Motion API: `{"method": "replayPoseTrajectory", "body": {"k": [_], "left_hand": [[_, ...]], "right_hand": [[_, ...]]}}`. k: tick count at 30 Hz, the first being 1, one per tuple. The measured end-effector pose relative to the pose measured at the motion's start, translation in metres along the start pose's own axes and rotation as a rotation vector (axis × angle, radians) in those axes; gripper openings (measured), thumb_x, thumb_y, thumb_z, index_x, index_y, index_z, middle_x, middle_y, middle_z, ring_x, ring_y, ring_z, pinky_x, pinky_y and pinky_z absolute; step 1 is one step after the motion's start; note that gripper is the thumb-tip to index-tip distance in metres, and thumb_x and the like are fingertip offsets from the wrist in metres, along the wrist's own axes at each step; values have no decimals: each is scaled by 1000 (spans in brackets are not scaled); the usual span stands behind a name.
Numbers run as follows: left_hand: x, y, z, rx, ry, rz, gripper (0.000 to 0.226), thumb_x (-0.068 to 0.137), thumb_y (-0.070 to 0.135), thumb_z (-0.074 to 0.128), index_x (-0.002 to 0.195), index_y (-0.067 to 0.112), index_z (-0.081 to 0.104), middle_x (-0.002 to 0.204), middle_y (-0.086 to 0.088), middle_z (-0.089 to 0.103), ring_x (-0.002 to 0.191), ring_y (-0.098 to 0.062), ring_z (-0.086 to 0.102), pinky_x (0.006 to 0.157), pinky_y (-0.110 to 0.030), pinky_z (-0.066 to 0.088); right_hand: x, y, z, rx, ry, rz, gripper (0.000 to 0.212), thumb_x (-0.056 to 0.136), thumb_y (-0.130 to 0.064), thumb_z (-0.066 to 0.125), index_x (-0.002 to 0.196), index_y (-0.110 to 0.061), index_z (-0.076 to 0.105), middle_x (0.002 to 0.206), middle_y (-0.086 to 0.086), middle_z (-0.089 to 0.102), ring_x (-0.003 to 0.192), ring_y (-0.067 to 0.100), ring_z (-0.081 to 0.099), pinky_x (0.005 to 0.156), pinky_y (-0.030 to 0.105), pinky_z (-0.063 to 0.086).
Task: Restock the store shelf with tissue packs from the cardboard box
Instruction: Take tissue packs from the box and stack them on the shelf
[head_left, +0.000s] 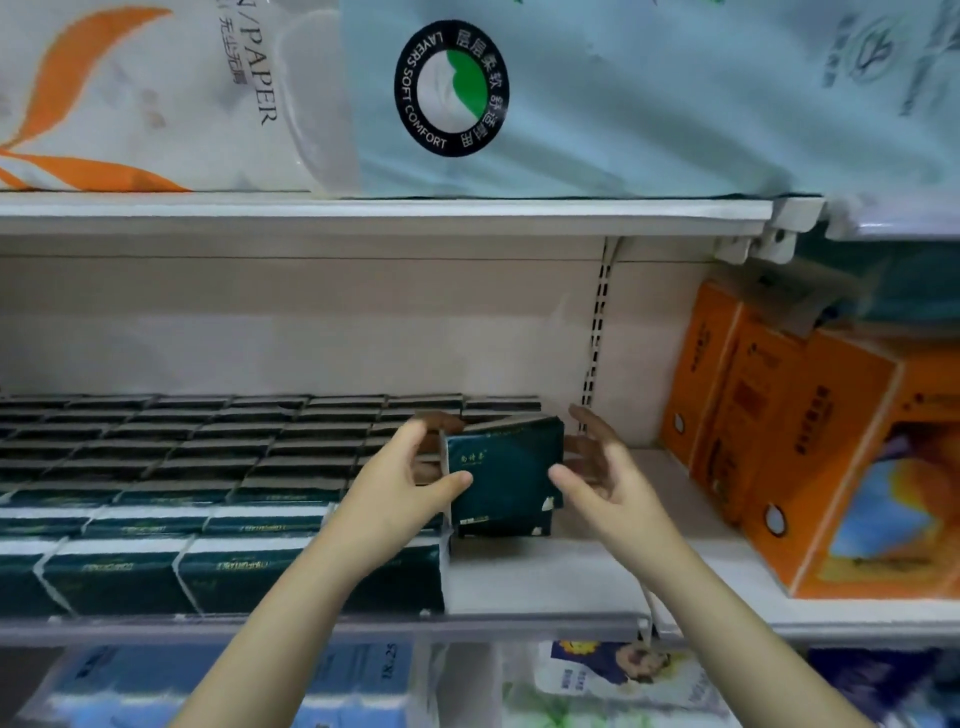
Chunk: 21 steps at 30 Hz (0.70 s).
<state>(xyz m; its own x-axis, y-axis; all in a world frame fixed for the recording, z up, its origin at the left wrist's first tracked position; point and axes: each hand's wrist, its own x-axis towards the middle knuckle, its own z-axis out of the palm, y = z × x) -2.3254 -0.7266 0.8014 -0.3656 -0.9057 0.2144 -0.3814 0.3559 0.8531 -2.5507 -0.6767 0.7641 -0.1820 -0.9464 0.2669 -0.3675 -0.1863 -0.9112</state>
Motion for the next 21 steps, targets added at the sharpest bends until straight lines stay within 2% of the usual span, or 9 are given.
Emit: {"method": "replayPoseTrajectory", "body": {"k": [2,3,4,6,9,12,15,18,21], "left_hand": [[3,-3,7,59,-27,11,38,87,24,70,116,41,53,113,20,62,103,3,60,85,-17,51],[4,-4,9,95,-35,16,37,87,23,71,116,39,53,112,18,63,103,0,61,83,-15,50],[6,-7,11,156,-45,22,36,86,23,71,113,39,53,113,19,62,103,1,60,80,-11,48],[10,-11,15,301,-71,21,33,87,25,70,111,38,53,116,16,59,106,-2,55,83,-13,43],[16,-16,21,509,-112,-6,28,88,26,68,114,31,57,120,5,60,110,-12,53,90,-26,47],[23,-17,27,615,-122,-22,31,89,26,66,118,30,58,121,4,59,113,-16,51,96,-32,47],[30,-17,30,692,-155,-20,39,88,22,66,125,30,56,131,5,52,123,-21,44,103,-35,43],[34,-16,31,736,-191,-38,41,88,18,65,126,31,56,136,4,46,125,-22,43,103,-37,43],[37,-11,34,782,-194,-47,41,90,15,63,128,30,55,139,2,41,130,-25,38,105,-37,42]], "right_hand": [[0,7,0,-22,-17,18,53,90,-30,67,129,-52,38,134,-24,50,122,-4,51,103,24,44],[0,12,1,-21,-13,24,53,90,-26,68,127,-52,40,132,-23,52,117,-4,55,100,25,48],[0,16,1,-26,-4,33,51,90,-22,68,124,-51,42,129,-21,55,110,-6,59,94,21,50],[-1,22,3,-103,-3,46,46,91,-17,67,120,-43,42,117,-24,56,102,-12,58,79,3,45],[-3,34,8,-232,-19,48,53,91,-16,67,135,-32,41,120,-16,54,110,-1,53,73,-3,38],[-3,43,16,-338,-30,48,56,91,-19,66,139,-29,41,119,-7,51,107,7,53,77,3,43],[-4,46,23,-385,-10,73,61,89,-23,68,141,-34,38,114,-9,43,102,9,55,87,19,49],[-4,43,30,-406,-28,62,65,88,-20,70,142,-32,35,119,-9,43,103,6,52,87,13,45],[-2,41,33,-433,1,41,69,88,-17,70,144,-30,33,128,-1,50,108,13,56,92,22,49]]}}
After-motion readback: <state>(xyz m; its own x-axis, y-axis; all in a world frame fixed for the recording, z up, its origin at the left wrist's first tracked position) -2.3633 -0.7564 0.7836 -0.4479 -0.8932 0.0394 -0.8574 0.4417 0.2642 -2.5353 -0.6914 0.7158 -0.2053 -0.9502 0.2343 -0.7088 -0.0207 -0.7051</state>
